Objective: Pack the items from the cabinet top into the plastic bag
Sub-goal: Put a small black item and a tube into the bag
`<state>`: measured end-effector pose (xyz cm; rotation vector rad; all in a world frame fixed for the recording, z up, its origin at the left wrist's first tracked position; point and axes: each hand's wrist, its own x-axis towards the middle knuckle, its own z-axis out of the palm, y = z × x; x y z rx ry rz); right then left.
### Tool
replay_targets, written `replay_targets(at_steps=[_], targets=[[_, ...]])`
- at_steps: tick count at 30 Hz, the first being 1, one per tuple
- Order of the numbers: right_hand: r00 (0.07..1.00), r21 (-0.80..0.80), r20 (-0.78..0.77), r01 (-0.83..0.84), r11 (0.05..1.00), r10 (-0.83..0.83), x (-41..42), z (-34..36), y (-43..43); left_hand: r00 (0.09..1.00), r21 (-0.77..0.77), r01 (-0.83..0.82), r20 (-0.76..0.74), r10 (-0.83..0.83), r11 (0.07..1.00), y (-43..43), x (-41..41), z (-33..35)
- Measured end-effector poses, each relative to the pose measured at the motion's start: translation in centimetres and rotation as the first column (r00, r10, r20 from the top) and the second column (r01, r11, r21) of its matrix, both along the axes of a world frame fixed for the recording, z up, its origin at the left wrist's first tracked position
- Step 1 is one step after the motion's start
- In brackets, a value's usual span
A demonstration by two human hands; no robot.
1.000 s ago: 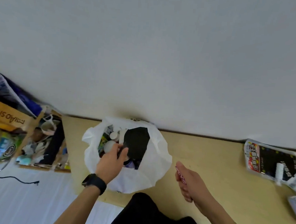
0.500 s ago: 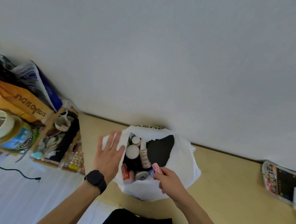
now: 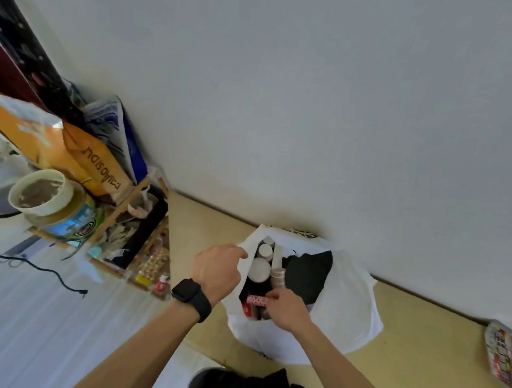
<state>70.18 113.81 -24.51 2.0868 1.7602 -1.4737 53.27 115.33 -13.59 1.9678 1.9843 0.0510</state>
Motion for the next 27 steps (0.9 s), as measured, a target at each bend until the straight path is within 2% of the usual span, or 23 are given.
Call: replay_targets(at_steps=[3, 5, 8, 13, 18, 22, 24, 27], targets=[[0.99, 0.129, 0.14, -0.052, 0.99, 0.034, 0.4, 0.8, -0.1, 0.999, 0.011, 0.032, 0.022, -0.032, 0.999, 0.2, 0.7, 0.4], [0.976, 0.128, 0.186, -0.14, 0.982, 0.115, 0.3, 1.2, 0.1, 0.999, 0.002, 0.043, 0.024, -0.043, 0.999, 0.3, 1.1, 0.6], [0.961, 0.101, 0.158, -0.246, 0.964, 0.228, 0.1, 1.0, 0.6, 0.999, -0.017, 0.033, 0.029, -0.033, 0.999, 0.1, 1.5, 1.0], [0.963, 0.167, 0.17, -0.238, 0.957, 0.21, 1.4, 0.4, -0.4, 1.0, -0.02, 0.006, 0.012, -0.006, 1.0, -0.3, 1.5, 0.8], [0.997, 0.327, 0.071, -0.044, 0.944, 0.021, 5.3, 0.9, -2.9, 1.0, 0.037, 0.019, -0.022, -0.019, 0.999, -0.2, 2.1, 0.0], [0.994, 0.422, -0.002, 0.101, 0.901, -0.11, 9.7, 2.3, -5.6, 0.977, 0.13, 0.154, -0.169, -0.131, 0.979, 0.3, 4.5, -0.7], [0.983, 0.516, -0.03, 0.17, 0.84, -0.181, 11.7, 3.2, -7.1, 0.962, 0.164, 0.237, -0.179, -0.207, 0.958, 0.7, 6.7, -1.0], [0.948, 0.688, -0.057, 0.265, 0.676, -0.314, 14.4, 4.2, -9.0, 0.932, 0.13, 0.357, -0.118, -0.343, 0.925, 1.4, 11.7, -1.2]])
